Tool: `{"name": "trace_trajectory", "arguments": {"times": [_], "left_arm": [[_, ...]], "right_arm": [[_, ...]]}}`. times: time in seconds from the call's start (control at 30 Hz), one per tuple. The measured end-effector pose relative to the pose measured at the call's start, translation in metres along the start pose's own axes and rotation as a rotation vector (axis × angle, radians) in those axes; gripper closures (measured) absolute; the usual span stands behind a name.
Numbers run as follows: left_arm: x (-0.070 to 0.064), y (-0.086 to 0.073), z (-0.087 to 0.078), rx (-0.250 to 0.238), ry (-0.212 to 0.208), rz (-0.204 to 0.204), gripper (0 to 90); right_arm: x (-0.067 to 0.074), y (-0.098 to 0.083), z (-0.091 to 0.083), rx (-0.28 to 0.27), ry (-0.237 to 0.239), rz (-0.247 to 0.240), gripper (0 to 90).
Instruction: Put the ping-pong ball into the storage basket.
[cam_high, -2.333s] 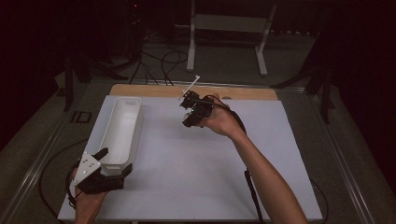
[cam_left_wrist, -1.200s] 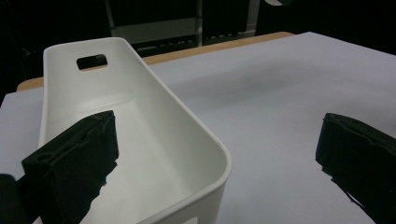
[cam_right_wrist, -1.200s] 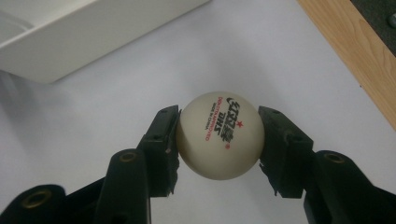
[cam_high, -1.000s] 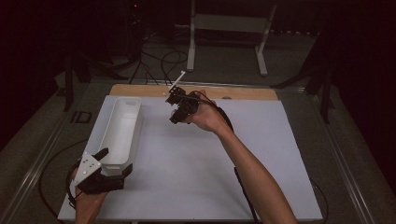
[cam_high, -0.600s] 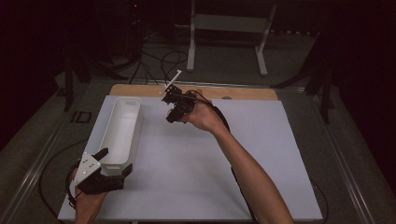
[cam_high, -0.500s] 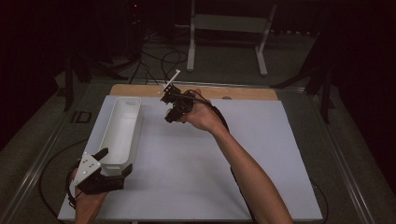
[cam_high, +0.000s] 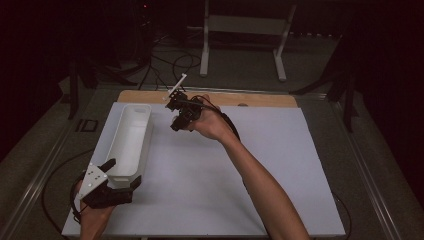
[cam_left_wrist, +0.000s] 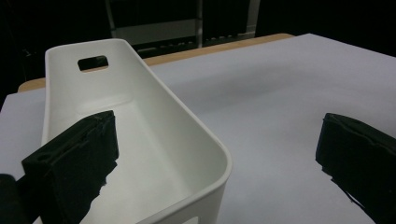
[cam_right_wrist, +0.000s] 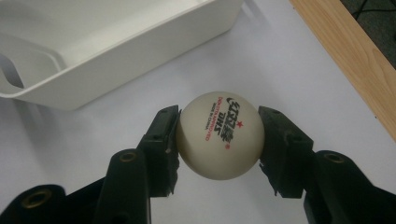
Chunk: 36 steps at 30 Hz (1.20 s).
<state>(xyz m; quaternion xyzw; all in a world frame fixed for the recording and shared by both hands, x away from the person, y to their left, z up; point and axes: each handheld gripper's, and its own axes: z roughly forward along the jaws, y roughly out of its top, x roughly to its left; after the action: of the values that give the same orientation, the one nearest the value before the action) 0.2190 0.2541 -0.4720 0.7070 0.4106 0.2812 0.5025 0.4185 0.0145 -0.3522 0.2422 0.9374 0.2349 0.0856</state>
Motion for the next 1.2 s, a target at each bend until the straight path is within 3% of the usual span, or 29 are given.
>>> {"name": "trace_trajectory", "arguments": {"times": [1.2], "left_arm": [[0.0,0.0,-0.002,-0.001,0.004,-0.002,0.0]], "right_arm": [[0.014,0.025,0.015,-0.01,0.025,-0.017,50.6]]}}
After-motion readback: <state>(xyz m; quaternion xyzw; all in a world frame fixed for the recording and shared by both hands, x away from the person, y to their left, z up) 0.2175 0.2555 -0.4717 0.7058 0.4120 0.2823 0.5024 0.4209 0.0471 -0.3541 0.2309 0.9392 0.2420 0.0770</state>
